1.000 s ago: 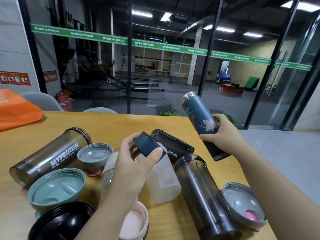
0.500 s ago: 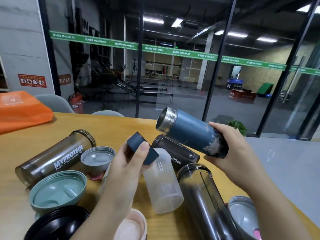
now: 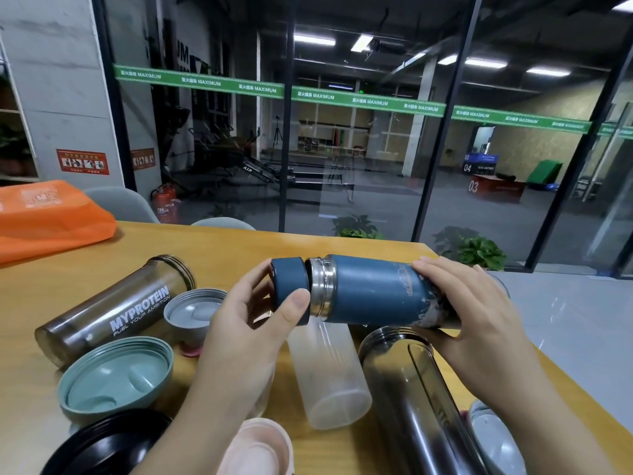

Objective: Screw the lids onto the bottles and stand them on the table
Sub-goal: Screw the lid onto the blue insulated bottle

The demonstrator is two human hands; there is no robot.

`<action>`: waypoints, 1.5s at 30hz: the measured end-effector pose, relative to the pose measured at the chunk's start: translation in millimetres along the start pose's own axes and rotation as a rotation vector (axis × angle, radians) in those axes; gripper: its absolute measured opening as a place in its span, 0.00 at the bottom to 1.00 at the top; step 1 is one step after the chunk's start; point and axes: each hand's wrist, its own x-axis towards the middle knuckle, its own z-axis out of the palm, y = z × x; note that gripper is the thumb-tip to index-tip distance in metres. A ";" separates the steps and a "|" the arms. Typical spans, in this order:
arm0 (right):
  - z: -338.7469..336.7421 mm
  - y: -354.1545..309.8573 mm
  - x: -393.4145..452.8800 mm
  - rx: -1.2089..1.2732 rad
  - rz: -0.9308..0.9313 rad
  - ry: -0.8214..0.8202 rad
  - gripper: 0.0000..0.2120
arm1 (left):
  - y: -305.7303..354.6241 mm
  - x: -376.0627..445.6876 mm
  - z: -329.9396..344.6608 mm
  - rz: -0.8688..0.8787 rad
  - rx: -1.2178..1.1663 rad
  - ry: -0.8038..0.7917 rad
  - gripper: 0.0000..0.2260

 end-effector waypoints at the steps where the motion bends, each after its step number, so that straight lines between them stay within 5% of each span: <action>1: -0.8 -0.3 0.2 -0.008 -0.003 0.004 0.42 | 0.4 0.0 0.2 0.000 0.003 -0.001 0.26; 17: 2.2 -1.8 -0.2 -0.045 -0.033 -0.026 0.42 | 2.2 0.8 -2.9 -0.052 0.112 0.076 0.31; 29: 4.9 0.1 -2.6 -0.044 -0.005 -0.049 0.42 | -7.0 3.1 -2.7 -0.099 -0.036 -0.104 0.31; 36: 4.0 -0.7 -1.4 -0.022 -0.021 -0.030 0.42 | 1.0 3.0 0.3 -0.080 -0.295 -0.085 0.15; 45: 2.5 -3.0 -0.8 -0.063 -0.062 -0.004 0.41 | -0.6 5.4 -1.5 -0.037 -0.172 0.018 0.26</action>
